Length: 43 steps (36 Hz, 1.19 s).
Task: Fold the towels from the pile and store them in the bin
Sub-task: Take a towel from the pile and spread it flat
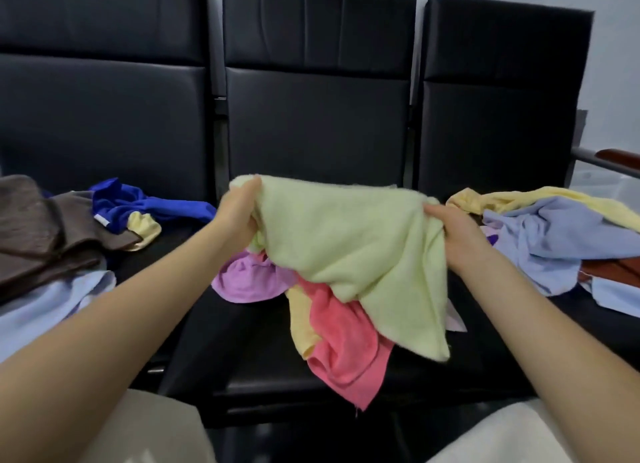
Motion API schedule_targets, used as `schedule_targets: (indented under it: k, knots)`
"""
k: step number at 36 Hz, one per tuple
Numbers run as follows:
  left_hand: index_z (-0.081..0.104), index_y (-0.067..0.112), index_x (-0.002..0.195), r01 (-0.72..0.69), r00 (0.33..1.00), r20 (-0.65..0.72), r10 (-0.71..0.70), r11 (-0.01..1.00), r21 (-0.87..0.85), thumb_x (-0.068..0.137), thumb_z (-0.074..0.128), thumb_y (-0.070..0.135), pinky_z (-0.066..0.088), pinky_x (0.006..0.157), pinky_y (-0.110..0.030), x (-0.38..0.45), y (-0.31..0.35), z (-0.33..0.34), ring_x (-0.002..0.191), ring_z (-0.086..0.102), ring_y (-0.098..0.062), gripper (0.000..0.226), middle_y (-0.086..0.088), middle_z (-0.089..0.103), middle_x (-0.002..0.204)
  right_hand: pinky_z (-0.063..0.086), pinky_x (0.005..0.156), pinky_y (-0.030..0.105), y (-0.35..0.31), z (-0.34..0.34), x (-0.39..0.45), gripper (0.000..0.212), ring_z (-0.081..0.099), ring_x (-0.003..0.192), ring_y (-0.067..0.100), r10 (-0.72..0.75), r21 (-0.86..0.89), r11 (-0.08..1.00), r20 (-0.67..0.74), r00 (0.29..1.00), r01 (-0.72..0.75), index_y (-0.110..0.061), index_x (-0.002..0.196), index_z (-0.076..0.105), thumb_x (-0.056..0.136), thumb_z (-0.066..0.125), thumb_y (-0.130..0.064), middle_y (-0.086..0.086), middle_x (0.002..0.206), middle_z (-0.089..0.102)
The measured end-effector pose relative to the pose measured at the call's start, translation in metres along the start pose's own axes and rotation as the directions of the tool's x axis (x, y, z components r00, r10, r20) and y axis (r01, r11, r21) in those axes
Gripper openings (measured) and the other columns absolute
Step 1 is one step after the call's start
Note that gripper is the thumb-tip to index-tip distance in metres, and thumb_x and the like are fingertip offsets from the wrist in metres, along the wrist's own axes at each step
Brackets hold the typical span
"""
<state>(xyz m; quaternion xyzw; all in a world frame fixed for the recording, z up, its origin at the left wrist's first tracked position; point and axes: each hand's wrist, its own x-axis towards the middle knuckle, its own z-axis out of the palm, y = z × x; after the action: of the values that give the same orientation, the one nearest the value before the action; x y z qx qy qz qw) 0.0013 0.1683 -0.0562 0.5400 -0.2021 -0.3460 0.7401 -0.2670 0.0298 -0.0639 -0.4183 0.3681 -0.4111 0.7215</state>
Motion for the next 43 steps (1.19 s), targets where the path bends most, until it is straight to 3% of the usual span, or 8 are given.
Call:
schedule_targets:
  k: [8, 16, 21, 29, 35, 38, 40, 43]
  knots:
    - [0.048, 0.015, 0.134, 0.175, 0.971, 0.135, -0.195, 0.974, 0.147, 0.072, 0.082, 0.039, 0.041, 0.107, -0.035, -0.009, -0.042, -0.005, 0.12, 0.055, -0.019, 0.074, -0.005, 0.055, 0.136, 0.052, 0.086, 0.036, 0.042, -0.03, 0.006, 0.04, 0.066, 0.095, 0.025, 0.047, -0.468, 0.877, -0.145, 0.988, -0.11, -0.005, 0.106, 0.067, 0.083, 0.075, -0.036, 0.012, 0.106, 0.07]
    - [0.066, 0.006, 0.095, 0.069, 0.919, 0.28, -0.278, 0.811, 0.581, 0.051, 0.083, 0.049, 0.052, 0.057, -0.017, -0.025, -0.07, -0.04, 0.06, 0.063, -0.007, 0.064, 0.0, 0.069, 0.07, 0.057, 0.08, 0.036, 0.037, -0.054, -0.026, 0.077, 0.07, 0.083, 0.02, 0.256, -0.848, 0.522, 0.052, 0.965, -0.093, -0.013, 0.107, 0.072, 0.056, 0.078, -0.07, 0.002, 0.092, 0.075]
    - [0.057, 0.017, 0.053, -0.141, 0.887, 0.428, -0.172, 0.783, 0.605, 0.088, 0.068, 0.024, 0.039, 0.059, -0.013, -0.046, -0.071, -0.031, 0.047, 0.047, -0.001, 0.037, 0.012, 0.05, 0.043, 0.037, 0.051, 0.019, 0.034, -0.064, -0.042, 0.018, 0.061, 0.065, 0.01, 0.326, -0.823, 0.568, 0.218, 0.92, -0.006, -0.011, 0.097, 0.072, 0.089, 0.067, -0.027, 0.003, 0.085, 0.072]
    - [0.051, 0.03, 0.089, -0.259, 0.936, 0.288, 0.201, 0.948, 0.183, 0.103, 0.043, 0.021, 0.046, 0.067, -0.006, -0.05, -0.024, -0.006, 0.067, 0.058, 0.009, 0.017, 0.015, 0.052, 0.081, 0.059, 0.07, 0.03, 0.016, -0.041, -0.053, 0.044, 0.072, 0.09, 0.024, 0.005, -0.156, 0.987, 0.242, 0.97, 0.034, 0.004, 0.123, 0.06, 0.088, 0.064, -0.022, 0.015, 0.107, 0.072]
    - [0.039, 0.018, 0.07, -0.152, 0.942, 0.266, 0.205, 0.966, -0.208, 0.102, 0.043, 0.028, 0.044, 0.055, -0.021, -0.051, 0.02, -0.001, 0.042, 0.031, -0.008, 0.034, 0.008, 0.03, 0.047, 0.061, 0.066, 0.03, -0.005, -0.023, -0.06, 0.05, 0.074, 0.073, 0.015, -0.079, 0.051, 0.996, 0.243, 0.967, 0.069, -0.012, 0.065, 0.08, 0.101, 0.044, -0.019, 0.005, 0.08, 0.076]
    - [0.057, 0.014, 0.092, -0.27, 0.941, 0.177, 0.289, 0.955, -0.126, 0.101, 0.048, 0.03, 0.054, 0.073, -0.024, -0.044, 0.027, -0.004, 0.072, 0.065, -0.01, 0.02, 0.003, 0.066, 0.075, 0.056, 0.06, 0.024, -0.016, -0.031, -0.048, 0.036, 0.067, 0.053, 0.007, -0.058, -0.026, 0.998, 0.161, 0.985, 0.063, -0.01, 0.075, 0.069, 0.078, 0.077, -0.045, -0.003, 0.057, 0.069]
    - [0.058, 0.009, 0.117, -0.248, 0.961, 0.099, 0.257, 0.964, -0.096, 0.1, 0.051, 0.03, 0.055, 0.087, -0.03, -0.036, 0.024, -0.01, 0.101, 0.067, -0.016, 0.028, -0.005, 0.069, 0.108, 0.051, 0.079, 0.031, -0.016, -0.034, -0.038, 0.084, 0.07, 0.078, 0.012, -0.024, -0.304, 0.95, 0.135, 0.991, 0.065, -0.014, 0.101, 0.066, 0.041, 0.086, -0.071, -0.002, 0.084, 0.076]
    - [0.056, 0.011, 0.124, -0.157, 0.985, 0.08, 0.153, 0.987, 0.038, 0.099, 0.051, 0.03, 0.056, 0.078, -0.031, -0.026, 0.009, -0.016, 0.097, 0.067, -0.019, 0.032, -0.003, 0.067, 0.109, 0.047, 0.088, 0.036, -0.003, -0.035, -0.03, 0.052, 0.061, 0.11, 0.029, -0.011, -0.389, 0.921, 0.042, 0.999, 0.026, -0.006, 0.123, 0.061, 0.088, 0.064, -0.044, 0.01, 0.114, 0.066]
